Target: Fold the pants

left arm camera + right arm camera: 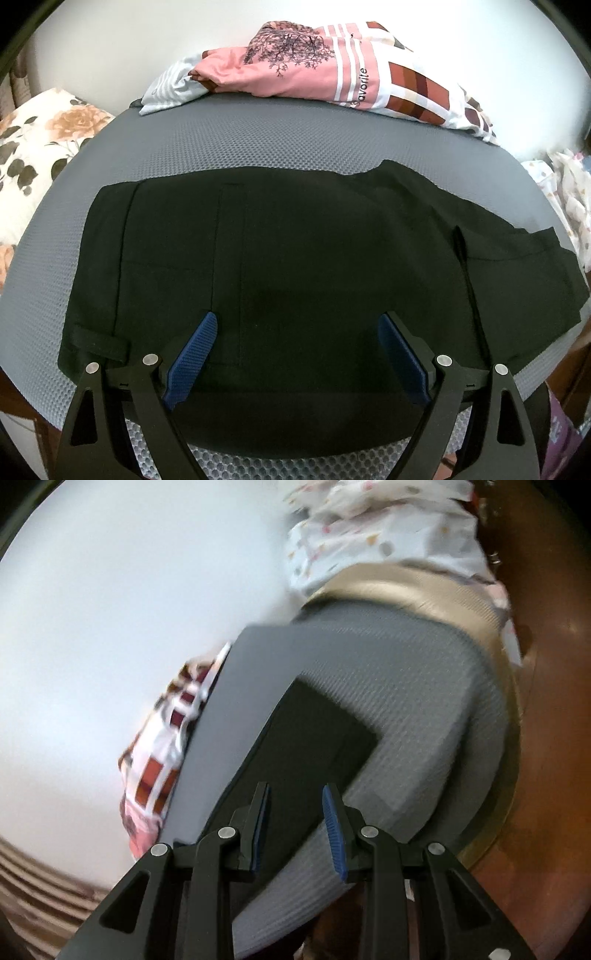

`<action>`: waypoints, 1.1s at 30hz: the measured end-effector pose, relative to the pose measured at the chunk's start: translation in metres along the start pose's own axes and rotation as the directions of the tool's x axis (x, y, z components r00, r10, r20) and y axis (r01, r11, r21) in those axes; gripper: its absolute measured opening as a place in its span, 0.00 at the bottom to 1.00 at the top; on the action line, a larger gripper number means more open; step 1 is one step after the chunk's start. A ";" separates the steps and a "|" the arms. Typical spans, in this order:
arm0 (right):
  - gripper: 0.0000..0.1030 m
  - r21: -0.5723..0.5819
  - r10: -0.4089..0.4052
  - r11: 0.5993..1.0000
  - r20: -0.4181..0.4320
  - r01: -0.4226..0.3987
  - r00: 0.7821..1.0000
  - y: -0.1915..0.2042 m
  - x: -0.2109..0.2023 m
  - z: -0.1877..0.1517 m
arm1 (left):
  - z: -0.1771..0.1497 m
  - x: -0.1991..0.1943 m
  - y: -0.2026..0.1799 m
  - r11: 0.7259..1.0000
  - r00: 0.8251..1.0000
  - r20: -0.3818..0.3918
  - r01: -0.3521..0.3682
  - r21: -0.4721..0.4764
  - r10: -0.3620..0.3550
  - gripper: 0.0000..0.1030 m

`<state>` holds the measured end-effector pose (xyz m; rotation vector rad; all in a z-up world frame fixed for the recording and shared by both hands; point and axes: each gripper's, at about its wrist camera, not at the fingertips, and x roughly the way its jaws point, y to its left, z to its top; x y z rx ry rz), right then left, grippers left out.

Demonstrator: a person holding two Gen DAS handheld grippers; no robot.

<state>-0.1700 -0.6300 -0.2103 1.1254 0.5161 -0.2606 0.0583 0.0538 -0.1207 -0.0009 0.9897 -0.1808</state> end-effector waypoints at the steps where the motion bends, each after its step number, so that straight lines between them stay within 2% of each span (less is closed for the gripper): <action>1: 0.32 0.005 -0.011 1.000 0.003 0.011 1.000 -0.005 -0.001 0.004 | 0.000 0.000 0.000 1.000 1.000 0.000 -0.003 0.000 0.003 0.86; 5: 0.43 0.071 0.014 0.997 -0.017 -0.013 1.000 -0.021 0.008 0.012 | 0.001 0.000 -0.002 1.000 1.000 -0.002 -0.013 0.003 0.013 0.86; 9: 0.42 0.109 0.061 0.992 -0.010 -0.059 0.998 -0.023 0.020 0.015 | 0.000 0.001 -0.003 1.000 1.000 -0.001 -0.016 0.010 0.016 0.86; 12: 0.42 0.095 0.063 0.994 0.000 -0.062 0.998 -0.017 0.029 0.020 | -0.001 0.002 -0.005 0.999 1.000 -0.002 -0.028 0.024 0.028 0.86; 13: 0.36 0.079 0.045 0.996 -0.009 -0.044 0.999 -0.014 0.033 0.020 | -0.002 0.002 -0.005 0.999 1.000 -0.003 -0.030 0.029 0.030 0.86; 14: 0.15 0.052 0.006 0.999 -0.027 -0.004 1.000 -0.010 0.038 0.021 | -0.002 0.003 -0.005 0.999 1.000 -0.003 -0.030 0.031 0.030 0.87; 15: 0.06 0.029 -0.027 0.999 -0.055 0.029 0.998 -0.008 0.045 0.020 | -0.001 0.002 -0.005 0.999 1.000 -0.003 -0.028 0.030 0.028 0.87; 19: 0.06 -0.002 -0.038 0.999 -0.040 0.038 0.998 0.000 0.043 0.018 | -0.001 0.002 -0.003 1.000 1.000 -0.002 -0.016 0.017 0.016 0.87; 22: 0.06 0.019 -0.004 1.000 -0.027 0.005 1.000 -0.003 0.034 0.020 | -0.001 0.003 -0.002 1.000 1.000 -0.001 -0.014 0.017 0.014 0.87; 25: 0.11 0.038 -0.023 0.999 -0.016 0.023 1.000 -0.011 0.026 0.027 | -0.001 0.002 -0.003 1.000 1.000 -0.002 -0.017 0.019 0.018 0.87; 27: 0.25 0.085 -0.023 0.996 0.010 0.022 1.000 -0.021 0.021 0.033 | -0.002 0.002 -0.003 0.999 1.000 -0.001 -0.022 0.027 0.022 0.87; 28: 0.39 0.118 -0.005 0.993 0.019 0.003 1.000 -0.027 0.021 0.036 | -0.002 0.002 -0.005 0.999 1.000 -0.001 -0.024 0.031 0.024 0.87; 30: 0.40 0.171 0.063 0.983 0.015 -0.064 0.998 -0.036 0.024 0.039 | -0.002 0.001 -0.005 0.999 1.000 -0.002 -0.028 0.034 0.029 0.87; 33: 0.40 0.153 0.125 0.981 -0.035 -0.118 0.992 -0.032 0.034 0.034 | -0.001 0.003 -0.006 0.999 1.000 -0.001 -0.026 0.026 0.026 0.87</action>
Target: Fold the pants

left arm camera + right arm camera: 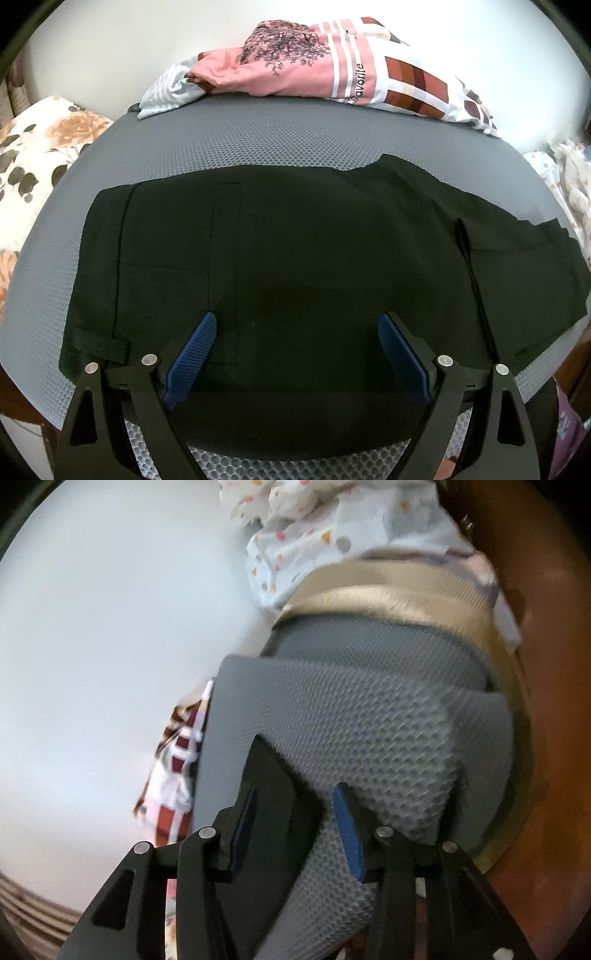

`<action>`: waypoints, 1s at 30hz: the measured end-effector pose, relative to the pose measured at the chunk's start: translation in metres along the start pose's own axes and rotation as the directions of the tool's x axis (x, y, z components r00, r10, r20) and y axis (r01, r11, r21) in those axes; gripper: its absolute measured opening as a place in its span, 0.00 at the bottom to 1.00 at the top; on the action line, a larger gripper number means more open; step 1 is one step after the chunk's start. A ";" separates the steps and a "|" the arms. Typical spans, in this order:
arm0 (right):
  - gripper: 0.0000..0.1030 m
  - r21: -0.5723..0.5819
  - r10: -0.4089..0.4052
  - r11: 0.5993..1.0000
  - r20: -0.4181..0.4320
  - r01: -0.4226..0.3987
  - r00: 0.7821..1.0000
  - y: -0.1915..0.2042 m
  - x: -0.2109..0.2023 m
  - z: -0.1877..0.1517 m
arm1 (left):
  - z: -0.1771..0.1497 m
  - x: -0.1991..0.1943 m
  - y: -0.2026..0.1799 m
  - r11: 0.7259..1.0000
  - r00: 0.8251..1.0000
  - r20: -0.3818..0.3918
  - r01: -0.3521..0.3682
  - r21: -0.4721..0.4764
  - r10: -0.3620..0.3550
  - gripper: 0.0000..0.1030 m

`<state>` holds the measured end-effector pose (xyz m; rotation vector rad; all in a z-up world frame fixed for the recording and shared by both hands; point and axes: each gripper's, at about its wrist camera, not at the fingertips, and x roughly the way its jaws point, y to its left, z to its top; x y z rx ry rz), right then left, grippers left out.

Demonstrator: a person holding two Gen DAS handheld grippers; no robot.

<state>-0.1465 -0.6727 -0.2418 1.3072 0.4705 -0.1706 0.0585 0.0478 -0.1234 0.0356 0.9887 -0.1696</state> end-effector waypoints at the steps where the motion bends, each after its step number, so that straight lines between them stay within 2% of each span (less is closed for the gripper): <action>1: 0.39 -0.018 0.009 1.000 -0.022 -0.009 1.000 0.004 0.005 -0.002 | 0.000 0.001 -0.001 1.000 1.000 0.000 -0.001 0.001 0.001 0.87; 4: 0.40 -0.129 -0.046 0.991 -0.028 0.042 0.999 0.023 0.014 -0.009 | -0.001 0.002 -0.002 1.000 1.000 -0.001 -0.015 0.021 0.015 0.88; 5: 0.32 -0.164 -0.073 0.984 -0.019 0.069 0.997 0.027 0.015 -0.011 | -0.001 0.002 -0.004 0.999 1.000 -0.001 -0.021 0.029 0.021 0.88; 7: 0.07 -0.206 -0.124 0.972 -0.057 0.110 0.991 0.030 0.026 -0.014 | -0.002 0.003 -0.004 0.999 1.000 -0.001 -0.026 0.039 0.026 0.88; 9: 0.06 -0.202 -0.127 0.972 -0.040 0.117 0.991 0.030 0.026 -0.016 | -0.002 0.003 -0.004 0.999 1.000 -0.002 -0.024 0.036 0.024 0.88; 11: 0.06 -0.204 -0.096 0.975 -0.016 0.090 0.995 0.039 0.018 -0.021 | -0.002 0.003 -0.004 1.000 1.000 0.000 -0.016 0.025 0.016 0.88; 15: 0.06 -0.305 -0.010 0.952 -0.042 -0.003 0.999 0.092 0.001 -0.047 | -0.002 0.002 -0.002 1.000 1.000 0.001 -0.004 0.006 0.004 0.88; 19: 0.06 -0.450 0.046 0.887 -0.126 -0.098 0.991 0.162 0.002 -0.091 | -0.001 0.001 -0.003 1.000 1.000 -0.003 -0.001 0.015 0.001 0.88; 21: 0.06 -0.533 0.041 0.836 -0.182 -0.133 0.982 0.198 0.013 -0.124 | 0.000 -0.001 -0.003 1.000 1.000 -0.002 0.013 0.010 -0.013 0.88; 25: 0.06 -0.654 -0.010 0.730 -0.298 -0.197 0.955 0.247 0.045 -0.200 | 0.000 -0.002 0.000 1.000 1.000 -0.004 0.028 -0.005 -0.028 0.88; 26: 0.06 -0.694 -0.037 0.688 -0.325 -0.211 0.945 0.257 0.057 -0.225 | 0.000 -0.002 0.001 1.000 1.000 -0.005 0.029 -0.007 -0.029 0.88; 29: 0.06 -0.734 -0.101 0.630 -0.403 -0.255 0.910 0.267 0.084 -0.283 | 0.001 -0.003 0.003 0.999 0.999 -0.003 0.039 -0.020 -0.039 0.88; 30: 0.06 -0.736 -0.114 0.623 -0.422 -0.266 0.899 0.267 0.088 -0.299 | 0.001 -0.003 0.004 0.999 0.999 -0.002 0.044 -0.024 -0.044 0.88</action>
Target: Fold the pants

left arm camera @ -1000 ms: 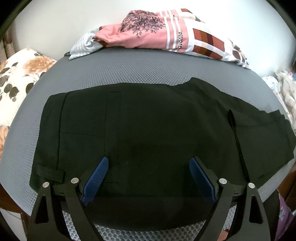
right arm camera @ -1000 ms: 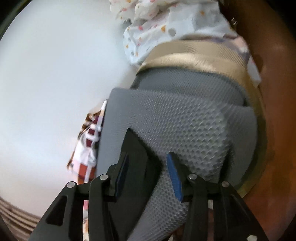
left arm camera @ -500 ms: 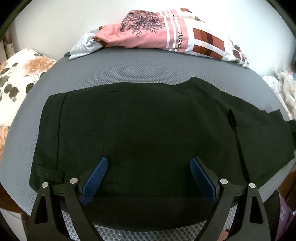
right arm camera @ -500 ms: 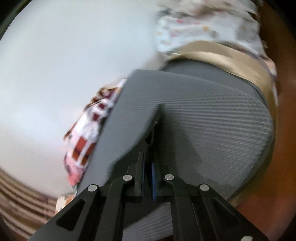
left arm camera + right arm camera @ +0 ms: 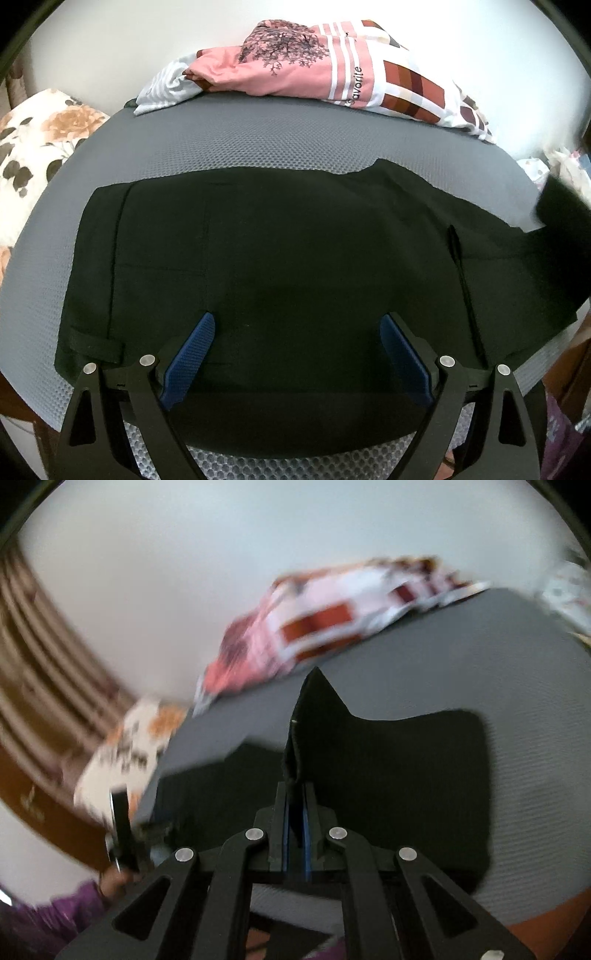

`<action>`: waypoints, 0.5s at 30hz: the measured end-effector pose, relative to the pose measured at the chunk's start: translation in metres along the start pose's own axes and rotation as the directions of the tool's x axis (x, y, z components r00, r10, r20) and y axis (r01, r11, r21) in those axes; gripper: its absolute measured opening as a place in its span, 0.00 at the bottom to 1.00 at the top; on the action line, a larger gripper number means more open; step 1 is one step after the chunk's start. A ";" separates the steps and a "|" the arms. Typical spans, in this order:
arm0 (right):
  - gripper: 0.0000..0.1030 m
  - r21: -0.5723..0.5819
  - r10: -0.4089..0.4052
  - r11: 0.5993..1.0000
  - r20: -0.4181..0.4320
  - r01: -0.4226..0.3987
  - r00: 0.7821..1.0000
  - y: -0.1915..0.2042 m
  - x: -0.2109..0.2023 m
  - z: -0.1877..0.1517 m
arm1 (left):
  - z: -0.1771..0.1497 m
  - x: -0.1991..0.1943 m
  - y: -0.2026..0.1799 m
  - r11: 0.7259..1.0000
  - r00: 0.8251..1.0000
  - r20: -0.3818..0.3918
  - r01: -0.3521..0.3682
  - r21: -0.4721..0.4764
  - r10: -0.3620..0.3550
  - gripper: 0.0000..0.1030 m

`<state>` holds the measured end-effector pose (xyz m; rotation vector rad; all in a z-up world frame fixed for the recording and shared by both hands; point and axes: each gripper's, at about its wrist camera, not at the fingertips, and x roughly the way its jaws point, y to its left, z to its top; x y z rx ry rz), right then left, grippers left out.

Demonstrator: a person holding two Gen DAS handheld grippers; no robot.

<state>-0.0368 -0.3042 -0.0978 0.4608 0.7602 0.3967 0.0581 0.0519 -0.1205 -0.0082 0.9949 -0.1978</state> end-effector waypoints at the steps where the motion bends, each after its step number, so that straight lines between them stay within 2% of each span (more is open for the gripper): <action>1: 0.06 -0.006 0.009 1.000 -0.026 -0.009 1.000 0.007 0.013 -0.003 | 0.000 0.000 0.000 1.000 1.000 0.000 0.002 -0.002 -0.002 0.88; 7: 0.06 -0.065 -0.005 0.998 -0.152 -0.005 0.988 0.040 0.080 -0.030 | 0.000 0.001 -0.001 1.000 1.000 -0.001 0.000 0.014 0.000 0.88; 11: 0.06 -0.085 -0.017 0.996 -0.186 0.001 0.982 0.047 0.104 -0.038 | -0.001 0.002 0.000 1.000 1.000 -0.001 0.007 0.008 -0.007 0.88; 15: 0.06 -0.113 -0.027 0.994 -0.198 0.005 0.980 0.053 0.111 -0.039 | -0.001 0.003 0.000 1.000 1.000 0.000 0.011 0.002 -0.011 0.88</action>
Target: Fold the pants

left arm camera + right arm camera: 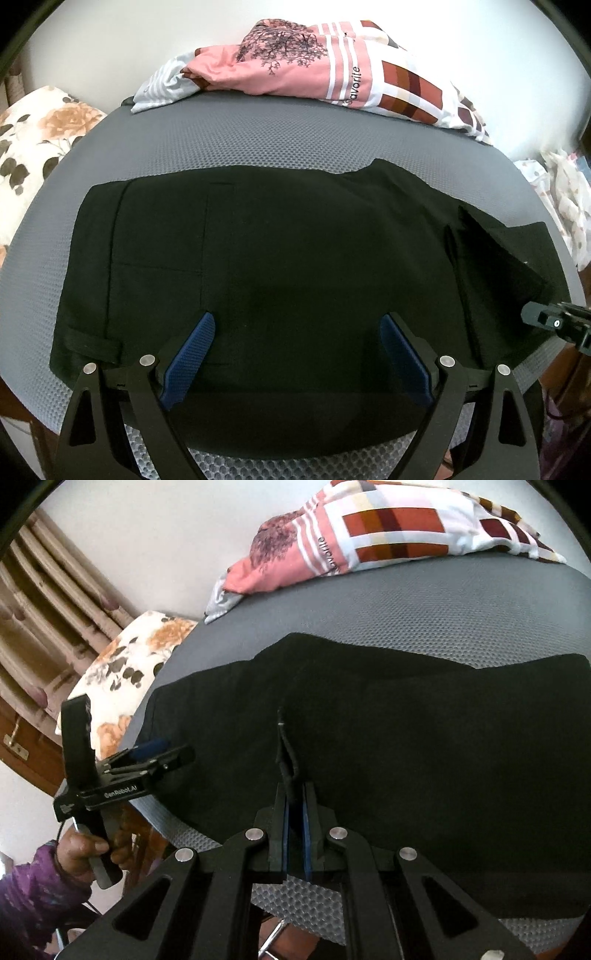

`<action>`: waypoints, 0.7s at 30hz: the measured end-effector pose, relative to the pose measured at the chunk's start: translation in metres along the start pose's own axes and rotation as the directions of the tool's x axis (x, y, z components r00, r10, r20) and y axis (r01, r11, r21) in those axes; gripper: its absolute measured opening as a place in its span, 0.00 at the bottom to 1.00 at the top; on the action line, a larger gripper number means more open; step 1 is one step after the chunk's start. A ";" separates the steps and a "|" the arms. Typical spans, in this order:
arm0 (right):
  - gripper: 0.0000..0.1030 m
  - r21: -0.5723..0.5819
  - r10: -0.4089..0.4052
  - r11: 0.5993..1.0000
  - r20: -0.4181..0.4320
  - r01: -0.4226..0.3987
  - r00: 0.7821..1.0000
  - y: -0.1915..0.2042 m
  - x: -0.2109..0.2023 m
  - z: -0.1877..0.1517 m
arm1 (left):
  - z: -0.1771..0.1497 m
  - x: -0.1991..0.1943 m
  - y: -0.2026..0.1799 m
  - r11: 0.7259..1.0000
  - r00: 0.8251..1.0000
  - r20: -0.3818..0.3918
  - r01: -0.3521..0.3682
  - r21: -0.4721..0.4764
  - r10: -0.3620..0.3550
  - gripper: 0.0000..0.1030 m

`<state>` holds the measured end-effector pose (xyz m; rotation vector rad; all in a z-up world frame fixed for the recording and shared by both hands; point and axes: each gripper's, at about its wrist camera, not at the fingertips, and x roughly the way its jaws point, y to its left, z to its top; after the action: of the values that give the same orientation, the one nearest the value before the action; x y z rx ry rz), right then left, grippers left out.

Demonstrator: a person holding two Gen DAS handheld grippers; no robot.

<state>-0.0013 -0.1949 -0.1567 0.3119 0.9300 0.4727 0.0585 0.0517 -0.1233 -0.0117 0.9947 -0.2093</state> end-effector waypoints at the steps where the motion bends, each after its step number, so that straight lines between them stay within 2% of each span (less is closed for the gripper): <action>1: 0.07 -0.010 -0.005 1.000 0.000 0.005 1.000 0.002 0.001 0.000 | 0.000 0.000 0.000 1.000 1.000 0.001 -0.001 0.003 0.001 0.88; 9: 0.10 -0.070 -0.006 0.998 -0.033 0.003 0.999 0.018 0.016 -0.004 | 0.000 0.001 -0.002 1.000 1.000 0.002 -0.003 0.015 0.003 0.88; 12: 0.15 -0.075 0.037 0.996 -0.059 -0.041 0.998 0.021 0.021 -0.006 | 0.000 0.001 -0.003 1.000 1.000 0.000 -0.004 0.016 0.004 0.88; 14: 0.27 -0.043 0.126 0.991 -0.078 -0.129 0.989 0.018 0.021 -0.006 | 0.000 0.001 -0.002 1.000 1.000 0.001 -0.005 0.015 0.005 0.88; 15: 0.27 0.008 0.235 0.972 -0.092 -0.235 0.968 0.011 0.020 -0.006 | 0.000 0.001 -0.002 1.000 1.000 0.000 -0.004 0.013 0.004 0.88; 17: 0.27 0.116 0.390 0.918 -0.077 -0.380 0.918 -0.005 0.013 -0.007 | 0.000 0.001 -0.002 1.000 1.000 -0.001 0.002 0.008 -0.002 0.88; 18: 0.27 0.140 0.412 0.905 -0.046 -0.403 0.910 -0.015 0.002 -0.007 | 0.000 0.000 -0.002 1.000 1.000 0.001 0.008 0.002 -0.008 0.88; 21: 0.27 0.165 0.341 0.922 0.083 -0.350 0.936 -0.049 -0.041 -0.005 | 0.001 -0.002 -0.002 0.999 0.999 0.002 0.034 -0.017 -0.034 0.88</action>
<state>-0.0137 -0.2574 -0.1537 0.6555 0.8695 0.7044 0.0577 0.0505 -0.1209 -0.0444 0.9953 -0.2321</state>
